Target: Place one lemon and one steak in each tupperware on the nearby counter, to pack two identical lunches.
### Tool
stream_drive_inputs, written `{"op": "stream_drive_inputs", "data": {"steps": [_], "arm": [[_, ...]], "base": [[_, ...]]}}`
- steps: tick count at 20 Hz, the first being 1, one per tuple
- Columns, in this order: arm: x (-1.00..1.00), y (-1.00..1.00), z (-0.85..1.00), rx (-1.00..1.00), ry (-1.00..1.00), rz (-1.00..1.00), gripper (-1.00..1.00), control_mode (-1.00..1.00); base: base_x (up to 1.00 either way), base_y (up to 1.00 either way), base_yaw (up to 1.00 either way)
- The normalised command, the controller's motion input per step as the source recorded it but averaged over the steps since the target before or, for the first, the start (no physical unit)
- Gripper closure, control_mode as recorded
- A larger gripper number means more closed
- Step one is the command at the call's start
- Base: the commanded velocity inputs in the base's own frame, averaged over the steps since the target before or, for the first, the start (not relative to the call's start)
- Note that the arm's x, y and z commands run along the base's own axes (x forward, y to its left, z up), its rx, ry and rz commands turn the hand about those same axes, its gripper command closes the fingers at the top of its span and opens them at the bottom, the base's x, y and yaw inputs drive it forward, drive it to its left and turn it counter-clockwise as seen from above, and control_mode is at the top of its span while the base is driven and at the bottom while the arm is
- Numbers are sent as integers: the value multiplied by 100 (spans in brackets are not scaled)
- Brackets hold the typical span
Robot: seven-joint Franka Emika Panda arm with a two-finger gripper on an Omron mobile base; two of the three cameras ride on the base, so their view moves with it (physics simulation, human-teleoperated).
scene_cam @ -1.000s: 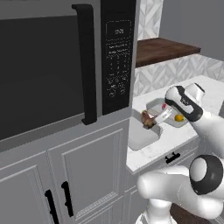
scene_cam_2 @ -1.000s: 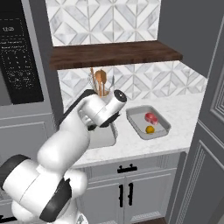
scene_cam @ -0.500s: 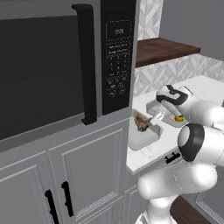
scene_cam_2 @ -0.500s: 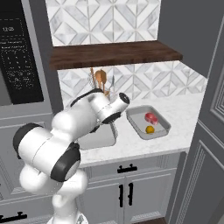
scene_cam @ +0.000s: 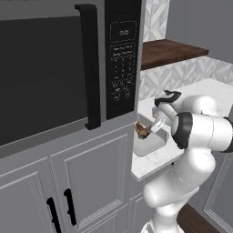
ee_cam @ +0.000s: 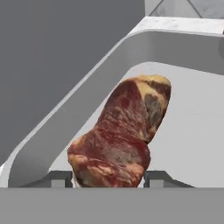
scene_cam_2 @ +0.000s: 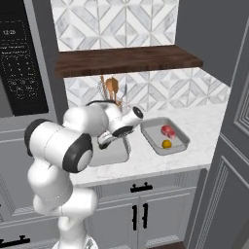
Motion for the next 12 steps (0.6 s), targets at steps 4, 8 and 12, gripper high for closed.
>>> {"op": "stream_drive_inputs", "data": {"steps": [4,8,12], "arm": [[21,18,-45,0,0,2,100,-100],[26,3,-29,0,0,2,100,-100],[14,15,-38,0,0,1,100,-100]], "base": [[0,0,0],[0,0,0],[0,0,0]]}}
